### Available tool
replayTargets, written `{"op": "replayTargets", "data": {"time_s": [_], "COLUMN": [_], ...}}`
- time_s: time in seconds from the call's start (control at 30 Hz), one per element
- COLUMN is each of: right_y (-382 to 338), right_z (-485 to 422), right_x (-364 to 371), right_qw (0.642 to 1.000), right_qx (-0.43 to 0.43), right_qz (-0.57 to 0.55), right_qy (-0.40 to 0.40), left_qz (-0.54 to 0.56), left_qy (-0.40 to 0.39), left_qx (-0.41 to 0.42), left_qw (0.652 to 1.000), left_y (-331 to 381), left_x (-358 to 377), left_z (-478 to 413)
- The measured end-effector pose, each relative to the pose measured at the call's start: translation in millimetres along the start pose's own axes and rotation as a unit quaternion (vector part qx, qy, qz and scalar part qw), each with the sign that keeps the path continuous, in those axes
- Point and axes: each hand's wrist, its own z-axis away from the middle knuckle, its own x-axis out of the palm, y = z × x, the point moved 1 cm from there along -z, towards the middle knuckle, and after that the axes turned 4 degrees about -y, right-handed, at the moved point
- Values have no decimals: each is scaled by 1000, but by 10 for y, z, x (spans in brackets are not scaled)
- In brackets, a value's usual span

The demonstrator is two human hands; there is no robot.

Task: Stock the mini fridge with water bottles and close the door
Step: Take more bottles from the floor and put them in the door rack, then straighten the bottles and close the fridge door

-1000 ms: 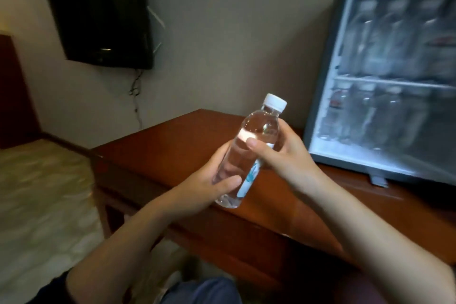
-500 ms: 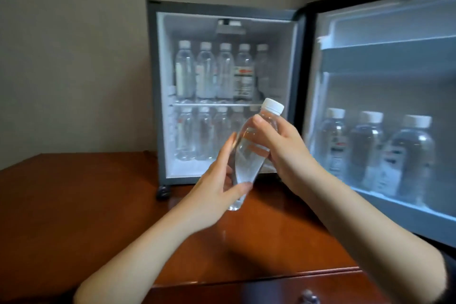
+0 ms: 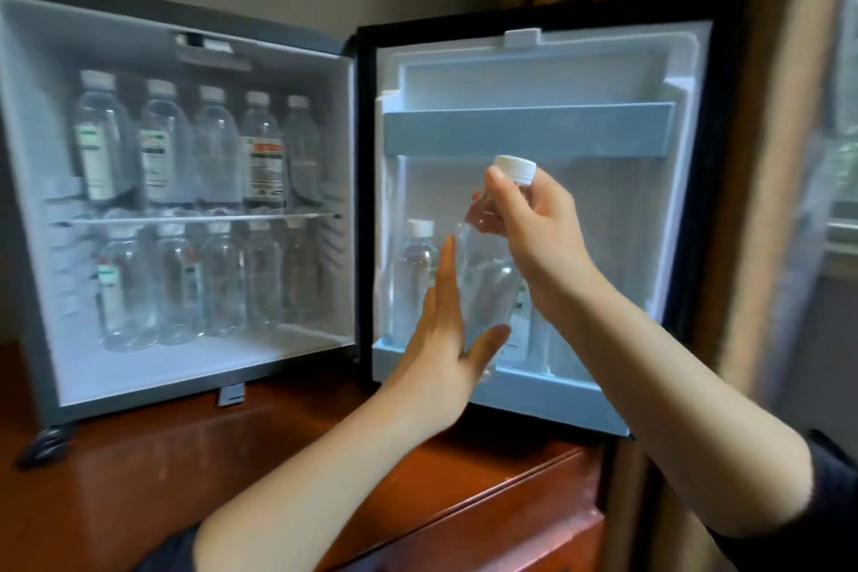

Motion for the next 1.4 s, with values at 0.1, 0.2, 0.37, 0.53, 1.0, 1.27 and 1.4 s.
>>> {"op": "replayTargets", "data": {"time_s": [0.1, 0.2, 0.37, 0.53, 1.0, 1.27, 1.4], "right_y": [-29, -30, 102, 369, 662, 418, 257], "right_z": [-78, -105, -109, 5, 157, 231, 256], "right_x": [-267, -528, -844, -951, -859, -335, 31], "right_qw": [997, 979, 962, 961, 918, 898, 916], "right_qx": [-40, -96, -106, -82, -161, -214, -122], "right_qz": [63, 179, 249, 263, 359, 346, 284], "right_qy": [28, 31, 44, 37, 47, -168, -254], "left_qz": [15, -30, -122, -265, -255, -312, -270], "left_qy": [-8, -18, -67, -52, -107, -312, -341], "left_qx": [46, 88, 53, 25, 82, -141, -242], "left_qw": [999, 996, 989, 962, 958, 886, 867], "left_y": [133, 169, 167, 53, 45, 110, 208], "left_x": [248, 445, 741, 888, 439, -476, -1016], "left_z": [-140, -263, -330, -261, -156, 23, 211]}}
